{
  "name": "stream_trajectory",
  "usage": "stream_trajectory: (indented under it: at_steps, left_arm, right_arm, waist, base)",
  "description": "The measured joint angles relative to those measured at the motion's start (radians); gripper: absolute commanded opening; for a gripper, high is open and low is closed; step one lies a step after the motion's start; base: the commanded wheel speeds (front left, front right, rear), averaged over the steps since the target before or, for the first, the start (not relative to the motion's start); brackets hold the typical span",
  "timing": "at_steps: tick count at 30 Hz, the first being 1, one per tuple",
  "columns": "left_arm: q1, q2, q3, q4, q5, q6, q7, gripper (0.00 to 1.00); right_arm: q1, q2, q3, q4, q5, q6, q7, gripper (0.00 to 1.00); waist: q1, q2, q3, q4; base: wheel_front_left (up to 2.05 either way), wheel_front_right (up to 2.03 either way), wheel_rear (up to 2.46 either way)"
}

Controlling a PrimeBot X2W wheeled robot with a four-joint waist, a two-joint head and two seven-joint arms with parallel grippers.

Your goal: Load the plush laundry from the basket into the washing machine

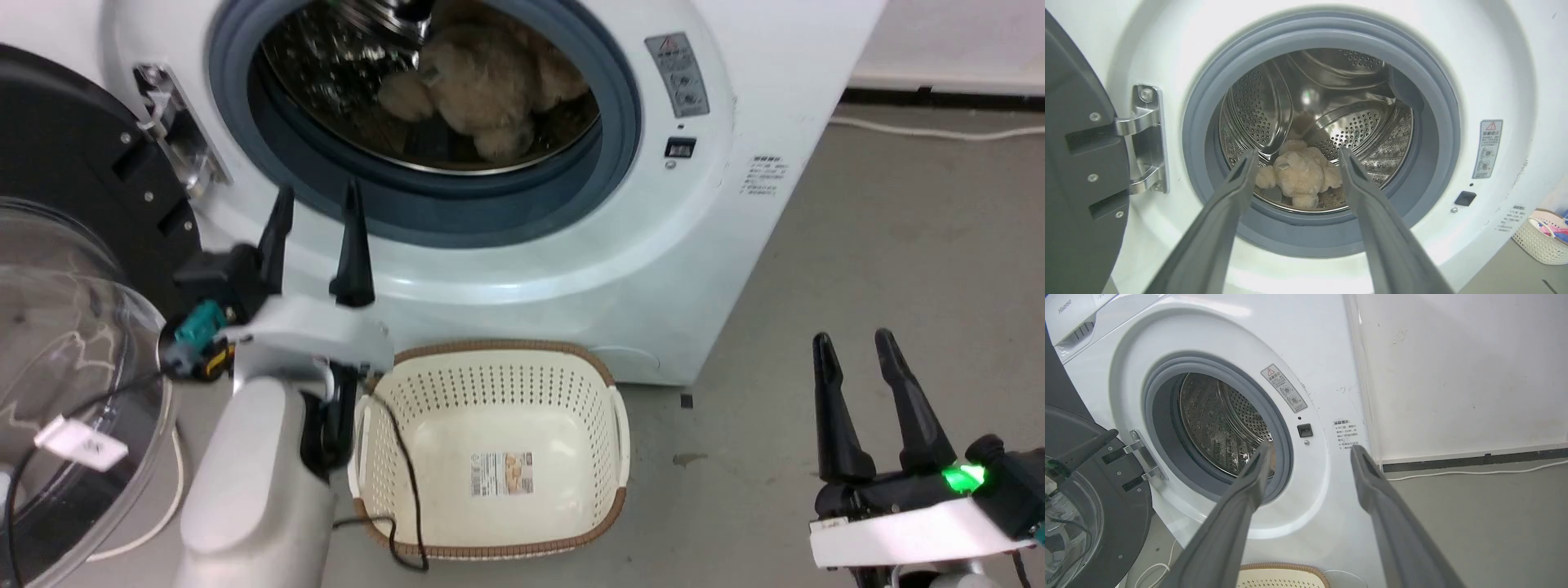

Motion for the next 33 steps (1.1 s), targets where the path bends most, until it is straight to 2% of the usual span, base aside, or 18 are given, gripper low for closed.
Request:
stream_trajectory:
  at_steps: [4, 15, 33]
  left_arm:
    - [0.078, 0.012, -0.011, -0.042, 0.021, 0.029, 0.02, 1.0]
    - [0.287, 0.028, -0.017, -0.138, 0.015, 0.067, 0.082, 1.0]
    - [0.505, 0.064, -0.049, -0.295, 0.036, 0.101, 0.124, 1.0]
  right_arm:
    - [0.026, 0.0, -0.006, 0.008, -0.008, 0.0, 0.0, 1.0]
    - [0.085, 0.0, -0.014, 0.038, -0.027, 0.0, 0.0, 1.0]
    - [0.149, 0.0, -0.037, 0.09, -0.085, 0.0, 0.0, 1.0]
  waist:
    - [0.0001, 0.0, -0.038, 0.001]
    - [0.0001, 0.0, -0.124, 0.011]
    - [0.0002, 0.0, -0.193, 0.048]
  base:
    - [0.0, 0.0, 0.0]
    - [0.0, 0.0, 0.0]
    - [0.0, 0.0, 0.0]
